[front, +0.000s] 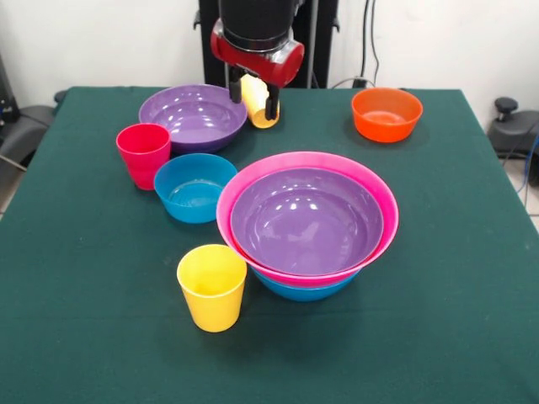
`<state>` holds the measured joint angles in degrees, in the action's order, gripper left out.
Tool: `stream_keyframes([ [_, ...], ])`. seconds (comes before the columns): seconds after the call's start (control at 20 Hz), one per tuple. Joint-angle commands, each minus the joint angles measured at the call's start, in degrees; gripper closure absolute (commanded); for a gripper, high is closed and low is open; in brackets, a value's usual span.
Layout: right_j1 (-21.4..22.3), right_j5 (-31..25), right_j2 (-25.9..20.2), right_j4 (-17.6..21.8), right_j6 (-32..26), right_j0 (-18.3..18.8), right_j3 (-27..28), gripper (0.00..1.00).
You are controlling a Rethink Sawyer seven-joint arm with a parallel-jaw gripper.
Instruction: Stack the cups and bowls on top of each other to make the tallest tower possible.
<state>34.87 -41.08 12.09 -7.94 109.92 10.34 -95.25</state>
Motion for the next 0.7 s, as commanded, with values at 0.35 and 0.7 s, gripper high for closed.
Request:
stream_keyframes([
  [0.35, -4.1, 11.4, -8.6, 7.3, -2.5, 4.2, -5.7, 0.0],
  [0.7, -6.1, 13.8, -9.6, 9.2, -1.3, 5.5, -5.5, 0.0],
])
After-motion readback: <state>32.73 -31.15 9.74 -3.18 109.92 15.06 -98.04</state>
